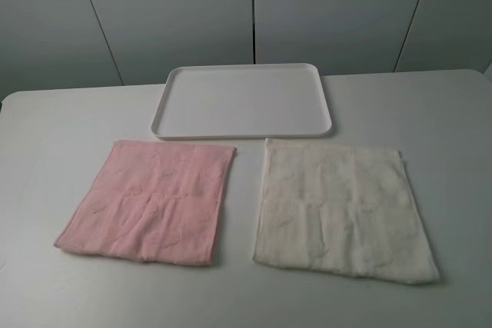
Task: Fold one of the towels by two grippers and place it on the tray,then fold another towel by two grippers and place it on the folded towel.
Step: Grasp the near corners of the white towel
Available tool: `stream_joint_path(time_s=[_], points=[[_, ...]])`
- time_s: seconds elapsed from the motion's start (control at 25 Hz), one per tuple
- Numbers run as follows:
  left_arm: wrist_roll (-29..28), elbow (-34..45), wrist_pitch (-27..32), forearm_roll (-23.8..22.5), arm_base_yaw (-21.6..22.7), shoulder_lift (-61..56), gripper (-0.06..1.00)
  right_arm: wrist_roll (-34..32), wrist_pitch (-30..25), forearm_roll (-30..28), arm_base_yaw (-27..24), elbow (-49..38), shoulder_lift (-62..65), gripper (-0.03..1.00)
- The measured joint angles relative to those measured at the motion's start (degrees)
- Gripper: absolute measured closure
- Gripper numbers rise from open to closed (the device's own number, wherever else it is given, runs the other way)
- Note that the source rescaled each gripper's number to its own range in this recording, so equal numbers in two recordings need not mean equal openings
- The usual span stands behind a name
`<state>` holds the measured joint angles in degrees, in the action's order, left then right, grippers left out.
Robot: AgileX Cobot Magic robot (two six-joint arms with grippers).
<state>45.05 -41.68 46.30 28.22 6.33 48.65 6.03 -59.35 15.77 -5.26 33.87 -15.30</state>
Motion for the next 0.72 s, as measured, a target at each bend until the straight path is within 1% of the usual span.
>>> stream_joint_path(time_s=[0.08, 0.16, 0.28, 0.36, 0.4, 0.48, 0.6, 0.68, 0.72], points=[[2.54, -2.02, -2.10, 0.53, -3.08, 5.10, -0.06, -0.04, 0.16, 0.00, 0.00, 0.00, -1.32, -0.03], [3.33, -4.05, -4.57, -0.66, -7.47, 10.39, -0.06, -0.04, 0.16, 0.00, 0.00, 0.00, -2.12, -0.03], [2.84, -8.19, -7.51, -3.97, -16.78, 17.68, -0.06, -0.04, 0.28, 0.00, 0.00, 0.00, -2.28, -0.03], [0.61, -11.76, -8.03, -7.01, -22.70, 22.76, -0.06, -0.14, 0.28, 0.00, 0.00, 0.00, -2.28, -0.03], [-0.72, -14.07, -8.03, -9.43, -25.81, 25.70, -0.06, -0.18, 0.28, 0.00, 0.00, 0.00, -2.28, -0.03], [-3.90, -18.92, -6.04, -15.42, -31.06, 31.65, -0.06, -0.18, 0.28, 0.00, 0.00, 0.00, -2.37, -0.03], [-8.09, -27.03, -1.14, -23.83, -38.19, 40.34, -0.06, -0.18, -0.54, 0.00, 0.00, 0.00, -2.62, -0.03], [-9.33, -32.75, 2.84, -27.40, -42.64, 45.73, -0.06, -0.18, -1.37, 0.00, 0.00, 0.00, -2.62, -0.03], [-9.55, -35.52, 4.40, -28.22, -44.39, 48.58, -0.06, -0.18, -1.70, 0.00, 0.00, 0.00, -2.62, -0.03]])
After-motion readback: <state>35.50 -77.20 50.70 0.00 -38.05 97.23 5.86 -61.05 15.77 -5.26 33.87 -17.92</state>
